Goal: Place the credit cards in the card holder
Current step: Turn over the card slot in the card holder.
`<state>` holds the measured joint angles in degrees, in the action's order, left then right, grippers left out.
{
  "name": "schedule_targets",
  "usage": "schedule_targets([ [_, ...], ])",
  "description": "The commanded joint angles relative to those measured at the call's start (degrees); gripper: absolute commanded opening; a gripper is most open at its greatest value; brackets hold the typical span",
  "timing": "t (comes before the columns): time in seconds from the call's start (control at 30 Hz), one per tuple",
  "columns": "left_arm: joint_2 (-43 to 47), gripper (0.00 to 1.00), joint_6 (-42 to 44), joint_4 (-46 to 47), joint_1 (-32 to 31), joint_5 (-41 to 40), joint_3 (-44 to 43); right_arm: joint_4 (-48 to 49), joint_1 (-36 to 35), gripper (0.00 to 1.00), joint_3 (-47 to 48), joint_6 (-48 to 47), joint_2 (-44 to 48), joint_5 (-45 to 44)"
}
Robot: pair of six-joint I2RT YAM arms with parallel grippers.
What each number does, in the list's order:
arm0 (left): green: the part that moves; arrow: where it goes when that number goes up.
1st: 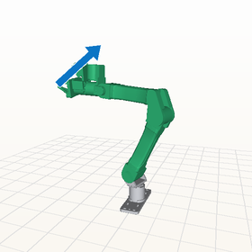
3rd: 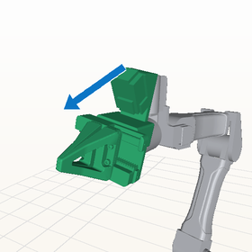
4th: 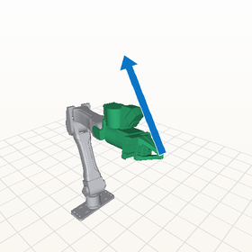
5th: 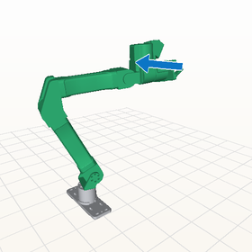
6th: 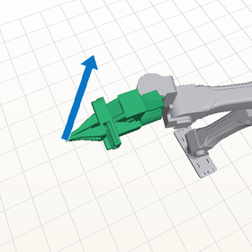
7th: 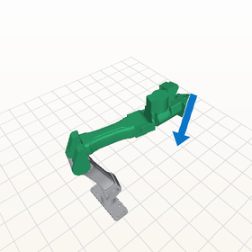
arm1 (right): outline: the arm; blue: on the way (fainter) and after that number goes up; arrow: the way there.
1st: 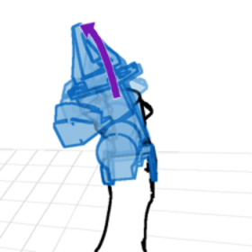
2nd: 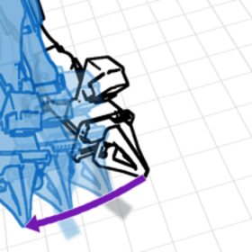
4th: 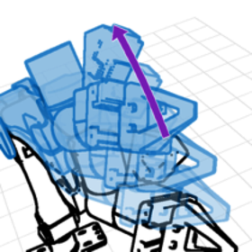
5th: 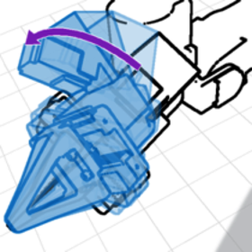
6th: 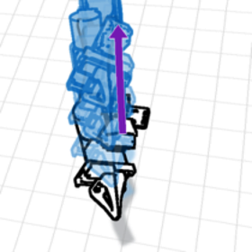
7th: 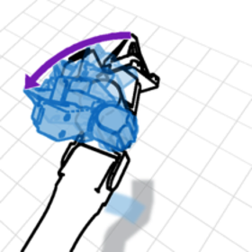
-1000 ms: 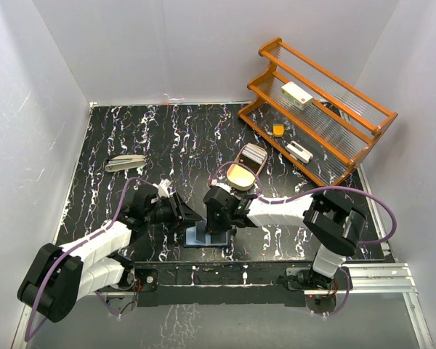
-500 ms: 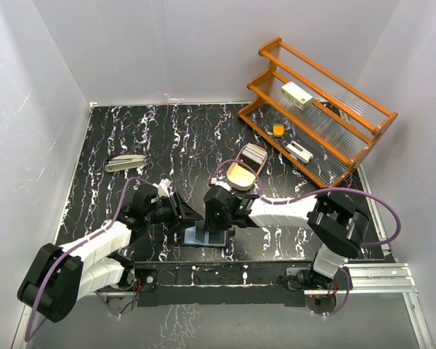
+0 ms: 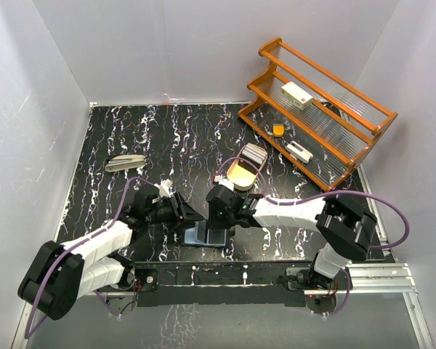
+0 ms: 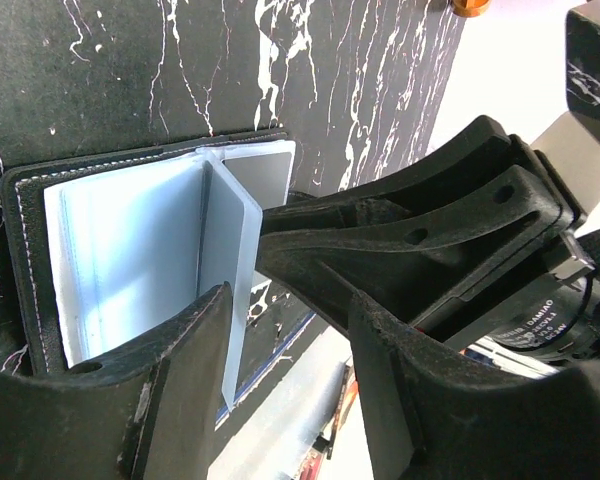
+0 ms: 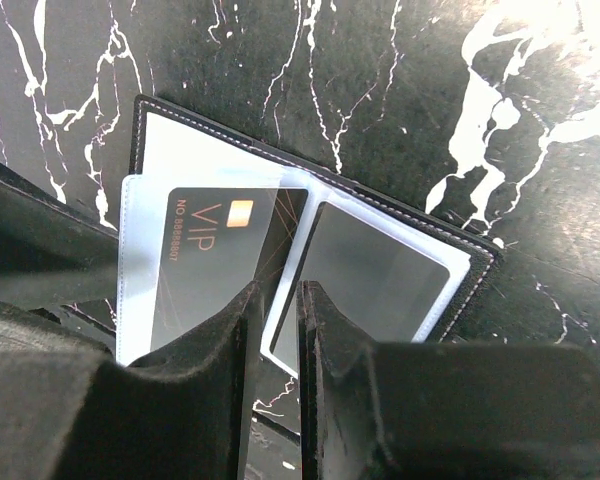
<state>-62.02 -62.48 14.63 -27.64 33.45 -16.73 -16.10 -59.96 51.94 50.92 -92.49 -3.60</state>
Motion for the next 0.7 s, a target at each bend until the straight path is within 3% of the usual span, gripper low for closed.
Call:
schedule_targets([
  [0.0, -0.1, 0.49, -0.5, 0.7, -0.8, 1.0, -0.3, -1.5, -0.2, 0.19, 0.2, -1.3, 3.4, -4.3],
  [0.4, -2.6, 0.50, -1.4, 2.9, -5.9, -1.4, -1.3, -7.2, 1.4, 0.19, -0.5, -1.8, 8.3, -11.5],
  [0.67, -6.0, 0.52, -0.4, 3.8, -10.7, -3.0, -3.6, -9.5, 7.6, 0.21, -1.8, -6.9, 14.1, -12.0],
])
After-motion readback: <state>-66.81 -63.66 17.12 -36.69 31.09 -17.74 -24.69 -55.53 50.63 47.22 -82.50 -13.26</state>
